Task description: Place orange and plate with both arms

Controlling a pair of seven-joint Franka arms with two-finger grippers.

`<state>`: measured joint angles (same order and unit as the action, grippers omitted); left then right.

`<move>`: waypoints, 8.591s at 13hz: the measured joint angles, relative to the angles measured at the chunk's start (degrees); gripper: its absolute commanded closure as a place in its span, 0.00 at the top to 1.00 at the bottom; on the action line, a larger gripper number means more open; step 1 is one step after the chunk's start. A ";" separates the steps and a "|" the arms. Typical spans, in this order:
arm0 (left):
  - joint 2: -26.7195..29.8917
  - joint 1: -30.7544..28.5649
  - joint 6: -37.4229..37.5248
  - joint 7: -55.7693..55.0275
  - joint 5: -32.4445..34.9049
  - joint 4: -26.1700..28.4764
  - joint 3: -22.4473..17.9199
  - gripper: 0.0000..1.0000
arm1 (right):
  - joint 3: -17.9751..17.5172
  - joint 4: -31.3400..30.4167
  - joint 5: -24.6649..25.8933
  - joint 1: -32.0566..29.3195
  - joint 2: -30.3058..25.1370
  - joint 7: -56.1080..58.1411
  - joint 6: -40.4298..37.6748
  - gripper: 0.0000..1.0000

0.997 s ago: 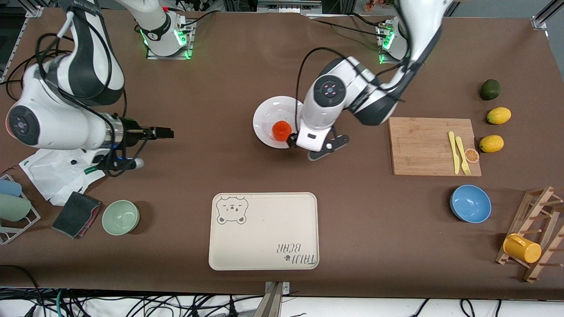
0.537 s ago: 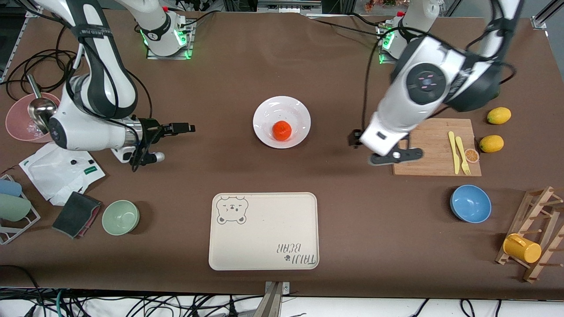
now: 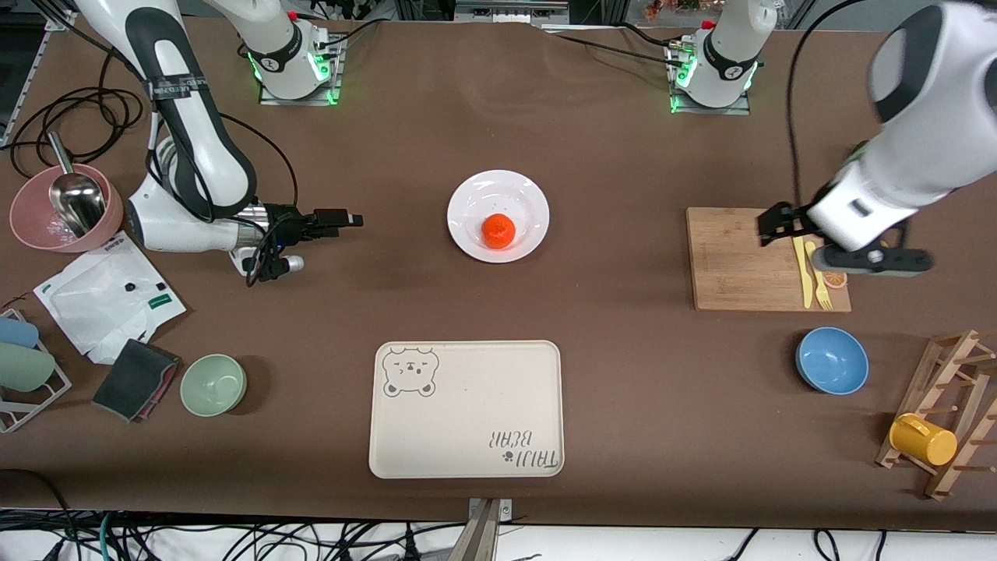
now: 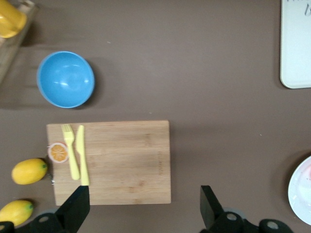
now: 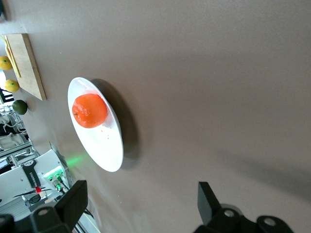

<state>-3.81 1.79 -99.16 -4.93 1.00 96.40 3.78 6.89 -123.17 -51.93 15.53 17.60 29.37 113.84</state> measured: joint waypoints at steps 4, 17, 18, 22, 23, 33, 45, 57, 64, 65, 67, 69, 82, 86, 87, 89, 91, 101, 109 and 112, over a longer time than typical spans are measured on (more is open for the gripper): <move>3.89 -0.48 3.30 0.06 -0.22 1.20 -0.92 1.00 | -4.58 -0.10 -7.23 0.38 1.92 0.33 3.02 1.00; 2.89 -1.96 5.74 0.06 -4.44 0.98 -0.82 1.00 | -7.90 6.64 -20.10 6.00 13.02 3.30 9.23 1.00; 2.87 -1.96 5.77 0.06 -4.44 0.98 -0.81 1.00 | -7.91 7.35 -20.66 6.77 13.86 3.88 9.54 1.00; 2.75 -1.97 5.88 0.06 -4.44 0.98 -0.84 1.00 | -7.91 8.35 -20.98 7.32 15.36 7.81 9.46 0.99; 2.73 -1.97 5.89 0.06 -4.44 0.98 -0.84 1.00 | -7.92 8.36 -21.02 7.36 15.64 8.79 9.46 0.99; 2.62 -2.01 6.05 0.06 -4.30 0.98 -0.82 1.00 | -7.93 8.59 -25.03 10.38 17.76 12.78 10.84 1.00; 2.62 -1.94 6.09 0.07 -4.30 0.98 -0.61 1.00 | -7.89 8.62 -31.16 13.65 19.60 21.68 14.31 0.19; 2.62 -1.85 6.09 0.07 -4.30 0.98 -0.58 1.00 | -7.92 9.54 -31.66 14.48 20.06 23.31 14.03 0.00; 2.62 -1.81 6.09 0.07 -4.30 0.98 -0.58 1.00 | -7.77 11.00 -31.82 14.47 20.07 23.26 14.07 0.00; 2.62 -1.80 6.09 0.07 -4.30 0.98 -0.58 1.00 | -7.69 11.28 -32.11 14.47 20.07 23.25 14.07 0.00; 2.62 -1.77 6.11 0.07 -4.30 0.98 -0.52 1.00 | -7.50 11.91 -32.68 14.45 20.07 23.07 14.03 0.00; 2.62 -1.76 6.17 0.07 -4.30 0.98 -0.50 1.00 | -7.34 12.56 -33.62 14.39 20.07 23.02 14.03 0.00; 2.62 -1.73 7.33 0.07 -4.30 0.91 -0.42 1.00 | -6.58 29.89 -34.20 4.14 22.97 14.35 14.08 0.00; 2.63 -1.73 7.53 0.07 -4.30 0.87 0.18 1.00 | -6.59 38.41 -34.41 -0.12 29.57 14.35 13.99 0.00; 2.63 -1.73 7.53 0.07 -4.30 0.86 0.19 1.00 | -6.60 40.45 -34.90 -0.79 31.33 14.35 14.00 0.00; 2.63 -1.73 7.53 0.07 -4.30 0.84 0.19 1.00 | -6.60 44.27 -35.32 -1.83 34.64 14.35 13.99 0.00; 2.63 -1.73 7.53 0.07 -4.30 0.83 0.19 1.00 | -6.61 48.06 -35.52 -2.06 37.85 14.35 14.00 0.00; 2.63 -1.73 7.53 0.07 -4.30 0.81 0.19 1.00 | -6.64 56.06 -35.56 -2.92 46.19 14.35 14.14 0.00; 2.63 -1.73 7.53 0.07 -4.30 0.81 0.19 1.00 | -6.76 56.06 -35.56 -2.84 46.79 14.35 14.11 0.00; 2.62 -1.73 7.53 0.07 -4.30 0.81 0.19 1.00 | -6.77 56.17 -35.58 -2.84 47.13 14.35 14.07 0.00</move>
<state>-1.19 0.07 -91.64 -4.87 -3.30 97.21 3.97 0.12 -67.00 -87.51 12.69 64.73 43.73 127.91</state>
